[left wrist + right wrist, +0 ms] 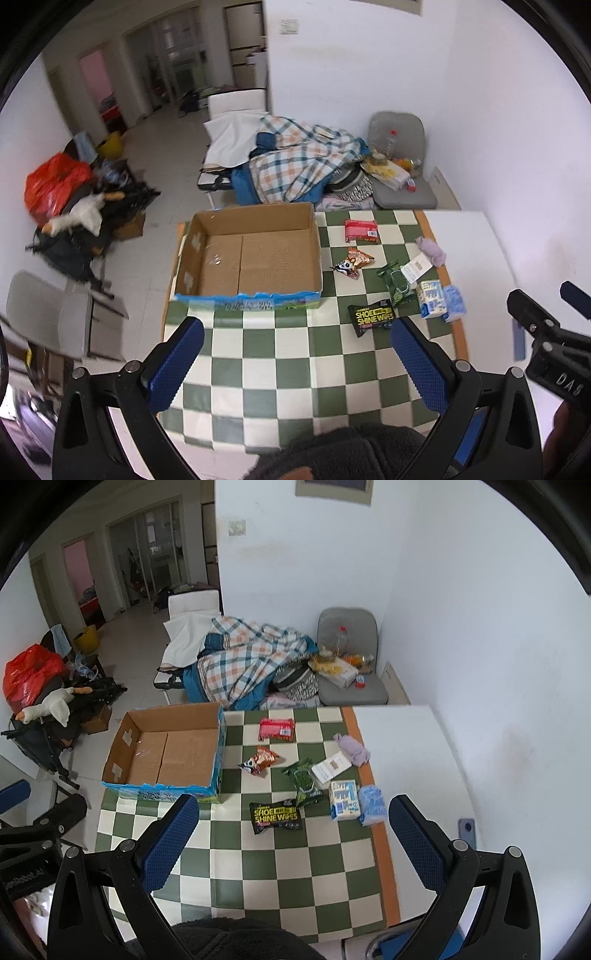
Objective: Organize soft objects
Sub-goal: 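Grasp the black shoe shine wipes with left tool while right grasps yellow tissue pack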
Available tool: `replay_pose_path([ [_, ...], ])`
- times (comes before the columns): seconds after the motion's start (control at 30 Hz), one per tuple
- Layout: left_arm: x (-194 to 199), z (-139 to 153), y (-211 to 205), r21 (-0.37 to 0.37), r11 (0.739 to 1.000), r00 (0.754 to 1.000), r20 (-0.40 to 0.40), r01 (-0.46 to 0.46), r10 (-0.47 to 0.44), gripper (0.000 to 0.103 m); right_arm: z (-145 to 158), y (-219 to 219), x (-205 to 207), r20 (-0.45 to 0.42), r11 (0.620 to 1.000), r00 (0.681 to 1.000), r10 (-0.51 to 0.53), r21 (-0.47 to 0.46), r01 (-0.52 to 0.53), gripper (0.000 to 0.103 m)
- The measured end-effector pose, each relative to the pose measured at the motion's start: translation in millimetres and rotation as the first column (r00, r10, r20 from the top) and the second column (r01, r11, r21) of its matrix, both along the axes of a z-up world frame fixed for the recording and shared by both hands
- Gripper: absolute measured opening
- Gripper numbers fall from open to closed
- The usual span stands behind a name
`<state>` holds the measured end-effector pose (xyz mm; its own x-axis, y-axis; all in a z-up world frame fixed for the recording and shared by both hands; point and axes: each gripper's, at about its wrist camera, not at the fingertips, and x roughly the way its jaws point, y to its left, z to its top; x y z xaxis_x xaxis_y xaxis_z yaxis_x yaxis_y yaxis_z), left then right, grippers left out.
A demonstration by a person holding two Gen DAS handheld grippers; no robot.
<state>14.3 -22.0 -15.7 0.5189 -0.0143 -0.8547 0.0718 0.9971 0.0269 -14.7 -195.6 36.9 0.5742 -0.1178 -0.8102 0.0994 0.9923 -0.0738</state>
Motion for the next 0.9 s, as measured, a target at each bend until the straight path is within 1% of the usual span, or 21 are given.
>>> replay_pose_path([
  [0.07, 17, -21, -11, 0.014, 0.998, 0.998, -0.019, 0.060, -0.059, 0.103, -18, -12, 10, -0.047, 0.999, 0.999, -0.019, 0.026, 0.020, 0.103],
  [0.13, 37, -49, -26, 0.039, 0.988, 0.987, -0.071, 0.147, -0.144, 0.103, -41, -28, 25, -0.106, 0.998, 0.994, -0.034, 0.049, 0.039, 0.103],
  [0.2, 58, -82, -47, 0.061, 0.965, 0.959, -0.138, 0.256, -0.246, 0.103, -72, -47, 42, -0.176, 0.996, 0.983, -0.047, 0.069, 0.060, 0.103],
  [0.23, 70, -100, -59, 0.087, 0.949, 0.944, -0.165, 0.303, -0.286, 0.103, -88, -58, 51, -0.208, 0.994, 0.977, -0.052, 0.085, 0.071, 0.103],
  [0.27, 79, -112, -68, 0.103, 0.935, 0.929, -0.192, 0.338, -0.315, 0.103, -107, -70, 61, -0.249, 0.991, 0.966, -0.062, 0.098, 0.089, 0.103],
  [0.3, 93, -133, -82, 0.118, 0.913, 0.905, -0.235, 0.389, -0.355, 0.103, -127, -84, 72, -0.284, 0.988, 0.956, -0.068, 0.114, 0.104, 0.103],
  [0.33, 99, -152, -94, 0.130, 0.894, 0.885, -0.262, 0.428, -0.386, 0.103, -144, -96, 80, -0.307, 0.985, 0.949, -0.072, 0.129, 0.117, 0.103],
  [0.37, 108, -164, -104, 0.136, 0.876, 0.863, -0.291, 0.464, -0.412, 0.103, -163, -109, 88, -0.338, 0.982, 0.938, -0.080, 0.138, 0.133, 0.103],
  [0.4, 116, -182, -115, 0.134, 0.854, 0.836, -0.329, 0.502, -0.440, 0.103, -185, -122, 97, -0.372, 0.978, 0.924, -0.089, 0.143, 0.152, 0.103],
  [0.43, 123, -207, -130, 0.144, 0.827, 0.804, -0.371, 0.543, -0.464, 0.103, -202, -133, 105, -0.393, 0.975, 0.914, -0.098, 0.148, 0.168, 0.103],
  [0.47, 129, -225, -142, 0.144, 0.802, 0.774, -0.405, 0.580, -0.487, 0.103, -222, -146, 113, -0.415, 0.970, 0.903, -0.113, 0.150, 0.190, 0.103],
  [0.57, 144, -275, -172, 0.144, 0.742, 0.702, -0.481, 0.655, -0.526, 0.098, -273, -175, 139, -0.472, 0.955, 0.872, -0.130, 0.177, 0.238, 0.103],
  [0.6, 147, -291, -181, 0.133, 0.722, 0.673, -0.506, 0.679, -0.540, 0.097, -291, -184, 148, -0.493, 0.949, 0.861, -0.129, 0.190, 0.252, 0.103],
  [0.63, 150, -308, -190, 0.111, 0.703, 0.638, -0.536, 0.702, -0.553, 0.096, -307, -192, 156, -0.509, 0.944, 0.851, -0.128, 0.202, 0.262, 0.101],
  [0.67, 152, -322, -196, 0.097, 0.692, 0.615, -0.559, 0.715, -0.557, 0.094, -321, -198, 164, -0.527, 0.938, 0.841, -0.122, 0.216, 0.271, 0.100],
  [0.7, 157, -340, -202, 0.076, 0.684, 0.585, -0.591, 0.726, -0.555, 0.094, -337, -204, 173, -0.544, 0.932, 0.831, -0.116, 0.229, 0.280, 0.096],
  [0.73, 161, -354, -206, 0.061, 0.681, 0.566, -0.613, 0.730, -0.552, 0.093, -353, -209, 182, -0.563, 0.928, 0.819, -0.110, 0.237, 0.288, 0.091],
  [0.77, 165, -367, -210, 0.056, 0.680, 0.552, -0.633, 0.732, -0.542, 0.092, -367, -212, 190, -0.582, 0.925, 0.807, -0.100, 0.245, 0.291, 0.089],
  [0.8, 170, -379, -212, 0.057, 0.680, 0.544, -0.651, 0.731, -0.530, 0.092, -380, -214, 196, -0.602, 0.923, 0.793, -0.090, 0.249, 0.293, 0.084],
  [0.9, 181, -408, -216, 0.045, 0.680, 0.506, -0.703, 0.732, -0.499, 0.092, -410, -214, 209, -0.647, 0.924, 0.760, -0.058, 0.252, 0.286, 0.082],
])
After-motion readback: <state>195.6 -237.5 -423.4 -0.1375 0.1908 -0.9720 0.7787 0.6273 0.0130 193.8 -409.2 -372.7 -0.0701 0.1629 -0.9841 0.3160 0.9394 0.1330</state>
